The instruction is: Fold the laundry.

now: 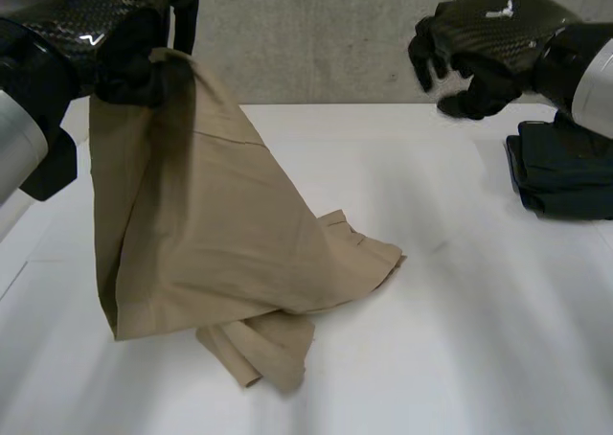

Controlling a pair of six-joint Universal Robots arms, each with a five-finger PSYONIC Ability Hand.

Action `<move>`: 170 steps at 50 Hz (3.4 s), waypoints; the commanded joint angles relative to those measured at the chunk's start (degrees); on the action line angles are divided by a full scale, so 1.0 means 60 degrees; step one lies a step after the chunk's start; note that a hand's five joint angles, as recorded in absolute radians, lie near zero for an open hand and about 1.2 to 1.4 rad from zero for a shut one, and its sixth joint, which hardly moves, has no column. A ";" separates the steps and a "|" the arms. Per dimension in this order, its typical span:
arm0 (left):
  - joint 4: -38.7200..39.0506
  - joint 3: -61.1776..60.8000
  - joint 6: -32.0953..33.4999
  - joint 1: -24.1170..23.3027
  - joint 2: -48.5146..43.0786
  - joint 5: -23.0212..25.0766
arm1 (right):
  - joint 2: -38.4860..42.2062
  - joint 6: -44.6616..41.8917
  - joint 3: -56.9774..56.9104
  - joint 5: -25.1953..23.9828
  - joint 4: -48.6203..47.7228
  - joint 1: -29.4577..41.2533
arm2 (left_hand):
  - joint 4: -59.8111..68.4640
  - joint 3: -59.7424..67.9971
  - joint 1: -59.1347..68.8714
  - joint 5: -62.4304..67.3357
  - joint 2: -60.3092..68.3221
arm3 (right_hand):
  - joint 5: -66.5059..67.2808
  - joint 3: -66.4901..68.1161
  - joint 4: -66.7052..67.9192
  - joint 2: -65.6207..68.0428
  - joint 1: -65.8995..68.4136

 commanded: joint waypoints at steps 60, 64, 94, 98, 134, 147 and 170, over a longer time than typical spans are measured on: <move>0.0915 -0.0369 0.0041 0.0003 -0.0042 -0.0011 | 0.4137 0.0082 -0.3474 -0.0385 0.0842 0.0316 | 0.1848 0.1948 0.2345 0.2320 0.1885 | 0.3589 0.3600 0.3532 0.3645 0.5457; 0.0915 -0.0428 0.0026 -0.0011 -0.0071 -0.0026 | 0.2291 -0.0035 -0.1745 -0.0077 0.0094 -0.0036 | 0.1848 0.1948 0.2345 0.2320 0.1885 | 0.3589 0.3600 0.3532 0.3645 0.5457; 0.0813 0.0832 -0.0765 0.0003 -0.1033 -0.0963 | -0.0733 -0.1265 -0.0789 0.1256 0.1177 0.0460 | 0.1848 0.1948 0.2345 0.2320 0.1885 | 0.3589 0.3600 0.3532 0.3645 0.5457; 0.0871 0.1006 -0.0794 0.0076 -0.2379 -0.0949 | 0.0805 -0.1777 -0.1389 0.2031 0.1177 0.1075 | 0.1848 0.1948 0.2345 0.2320 0.1885 | 0.3589 0.3600 0.3532 0.3645 0.5457; 0.1618 0.4219 -0.0428 0.0004 -0.7690 -0.2048 | 0.6084 -0.2540 -0.5128 0.4977 -0.1827 0.2131 | -0.9818 -0.9718 -0.9322 -0.9346 -0.9782 | -0.8077 -0.8066 -0.8135 -0.8021 -0.6210; 0.2291 0.0423 -0.0165 -0.1651 -0.5228 0.0267 | 0.3358 -0.2614 0.0481 0.4699 -0.0785 0.1282 | -0.9138 -0.9039 -0.8642 -0.8667 -0.9102 | -0.8077 -0.8066 -0.8135 -0.8021 -0.6210; 0.1400 0.2559 0.2487 -0.3175 -0.8215 0.0180 | 0.1921 -0.2613 0.5875 0.3703 -0.3876 -0.0183 | -0.6532 -0.6432 -0.6035 -0.6060 -0.6495 | -0.8077 -0.8066 -0.8135 -0.8021 -0.6210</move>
